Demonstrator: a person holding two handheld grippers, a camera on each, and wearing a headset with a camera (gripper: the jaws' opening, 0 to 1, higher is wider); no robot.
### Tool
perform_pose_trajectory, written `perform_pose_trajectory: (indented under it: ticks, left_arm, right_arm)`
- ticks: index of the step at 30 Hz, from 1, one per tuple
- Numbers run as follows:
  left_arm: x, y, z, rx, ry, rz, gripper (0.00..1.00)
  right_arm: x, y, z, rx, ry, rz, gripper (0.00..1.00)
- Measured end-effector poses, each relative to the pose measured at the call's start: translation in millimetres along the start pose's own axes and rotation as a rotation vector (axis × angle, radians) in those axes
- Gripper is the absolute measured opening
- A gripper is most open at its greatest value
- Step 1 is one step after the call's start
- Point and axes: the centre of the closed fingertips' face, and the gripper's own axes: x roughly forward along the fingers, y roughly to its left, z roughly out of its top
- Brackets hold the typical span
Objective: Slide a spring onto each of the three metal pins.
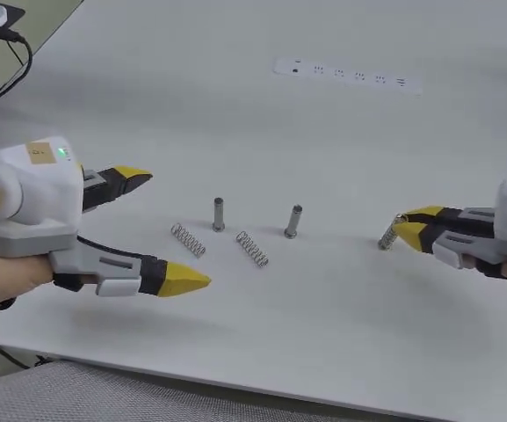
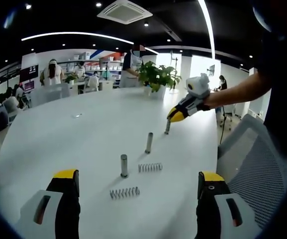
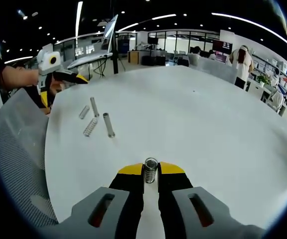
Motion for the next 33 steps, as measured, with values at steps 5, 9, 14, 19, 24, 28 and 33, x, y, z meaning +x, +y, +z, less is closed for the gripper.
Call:
perform_pose_trajectory:
  ticks: [5, 9, 14, 19, 24, 28, 33]
  left_arm:
    - [-0.3, 0.3, -0.4, -0.001, 0.000, 0.001, 0.97]
    - [-0.4, 0.7, 0.8, -0.002, -0.005, 0.002, 0.97]
    - [-0.5, 0.1, 1.5, 0.000, -0.006, -0.001, 0.96]
    - [-1.2, -0.7, 1.8, 0.001, -0.004, -0.002, 0.96]
    - [-2.0, -1.5, 2.3, 0.001, -0.003, -0.002, 0.96]
    - [-2.7, -1.9, 3.1, 0.004, -0.003, -0.002, 0.96]
    - [-3.7, -1.2, 3.9, 0.004, -0.005, 0.000, 0.96]
  right_arm:
    - [4.9, 5.4, -5.9, -0.009, 0.038, 0.008, 0.07]
    - [5.1, 5.6, -6.1, -0.019, 0.044, 0.010, 0.07]
    - [4.4, 5.9, -6.9, -0.025, 0.053, 0.015, 0.08]
    - [4.9, 8.7, -9.9, -0.020, 0.085, 0.024, 0.16]
    - [4.1, 9.2, -7.2, -0.034, 0.074, 0.016, 0.18]
    - [3.9, 10.4, -7.4, -0.027, 0.074, 0.018, 0.21]
    - [3.3, 10.8, -5.2, -0.001, 0.063, 0.020, 0.22]
